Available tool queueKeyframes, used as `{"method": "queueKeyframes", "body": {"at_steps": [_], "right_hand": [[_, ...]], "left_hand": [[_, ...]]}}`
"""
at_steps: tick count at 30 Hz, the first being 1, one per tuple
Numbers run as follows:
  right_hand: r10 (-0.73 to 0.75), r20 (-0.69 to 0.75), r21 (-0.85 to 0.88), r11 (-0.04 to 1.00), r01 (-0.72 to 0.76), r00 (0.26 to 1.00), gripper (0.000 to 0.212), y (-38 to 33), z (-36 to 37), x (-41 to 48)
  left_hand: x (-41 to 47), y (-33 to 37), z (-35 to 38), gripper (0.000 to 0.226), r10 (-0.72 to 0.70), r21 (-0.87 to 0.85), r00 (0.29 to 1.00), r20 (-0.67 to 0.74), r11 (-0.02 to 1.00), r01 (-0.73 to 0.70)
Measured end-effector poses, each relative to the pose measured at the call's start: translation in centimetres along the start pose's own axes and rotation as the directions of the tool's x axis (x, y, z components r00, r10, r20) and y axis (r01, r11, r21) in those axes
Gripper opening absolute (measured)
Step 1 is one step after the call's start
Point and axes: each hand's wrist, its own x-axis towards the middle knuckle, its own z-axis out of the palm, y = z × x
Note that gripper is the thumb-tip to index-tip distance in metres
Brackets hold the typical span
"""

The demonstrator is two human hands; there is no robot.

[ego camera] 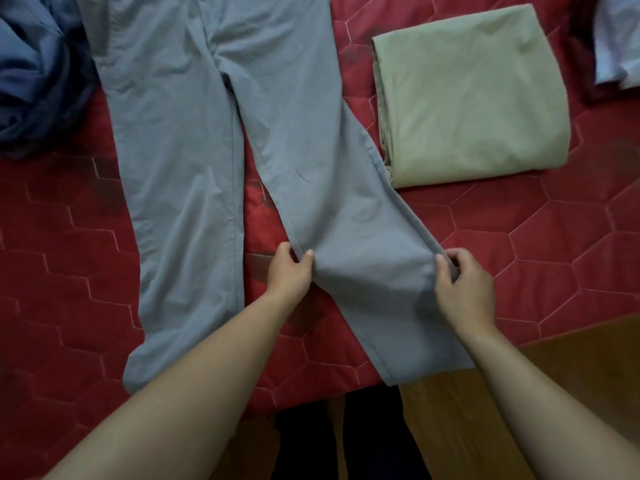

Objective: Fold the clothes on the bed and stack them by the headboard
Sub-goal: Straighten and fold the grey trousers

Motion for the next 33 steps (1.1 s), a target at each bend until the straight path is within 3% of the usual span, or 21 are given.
{"method": "queueKeyframes", "body": {"at_steps": [4, 7, 11, 14, 18, 21, 24, 27, 33], "right_hand": [[-0.223, 0.084, -0.137, 0.963, 0.233, 0.971, 0.04, -2.9, 0.7, 1.7], [-0.402, 0.193, -0.095, 0.9, 0.425, 0.895, 0.045, -7.4, 3.1, 4.5], [-0.484, 0.278, -0.043, 0.857, 0.514, 0.83, 0.047, -13.4, 7.7, 8.8], [-0.537, 0.253, -0.105, 0.812, 0.575, 0.805, 0.048, -16.8, 10.7, 11.9], [-0.567, 0.272, -0.262, 0.734, 0.626, 0.778, 0.053, -21.0, 15.3, 16.2], [-0.544, 0.337, -0.399, 0.657, 0.64, 0.769, 0.057, -22.5, 18.3, 18.0], [-0.522, 0.295, -0.519, 0.616, 0.593, 0.801, 0.059, -23.0, 20.9, 19.2], [-0.544, 0.245, -0.562, 0.595, 0.575, 0.803, 0.06, -23.0, 21.8, 19.9], [-0.518, 0.294, -0.548, 0.597, 0.585, 0.803, 0.06, -26.6, 21.8, 23.6]], "left_hand": [[0.3, 2.2, 0.0, 0.062, 0.218, 0.321, 0.941, -0.258, 0.938, -0.129], [2.7, 4.3, -0.4, 0.067, 0.408, 0.529, 0.9, -0.155, 0.803, -0.273], [7.7, 6.6, -1.9, 0.061, 0.503, 0.721, 0.864, -0.022, 0.607, -0.335], [11.9, 8.2, -4.6, 0.056, 0.57, 0.728, 0.821, -0.029, 0.575, -0.374], [17.9, 10.0, -9.3, 0.056, 0.65, 0.726, 0.746, -0.143, 0.581, -0.368], [21.4, 10.4, -11.0, 0.062, 0.588, 0.722, 0.798, -0.13, 0.608, -0.331], [25.2, 10.0, -11.8, 0.063, 0.49, 0.742, 0.866, -0.101, 0.617, -0.263], [27.7, 9.8, -12.1, 0.066, 0.544, 0.809, 0.828, -0.136, 0.543, -0.224], [29.6, 11.0, -12.5, 0.066, 0.568, 0.809, 0.802, -0.184, 0.551, -0.206]]}}
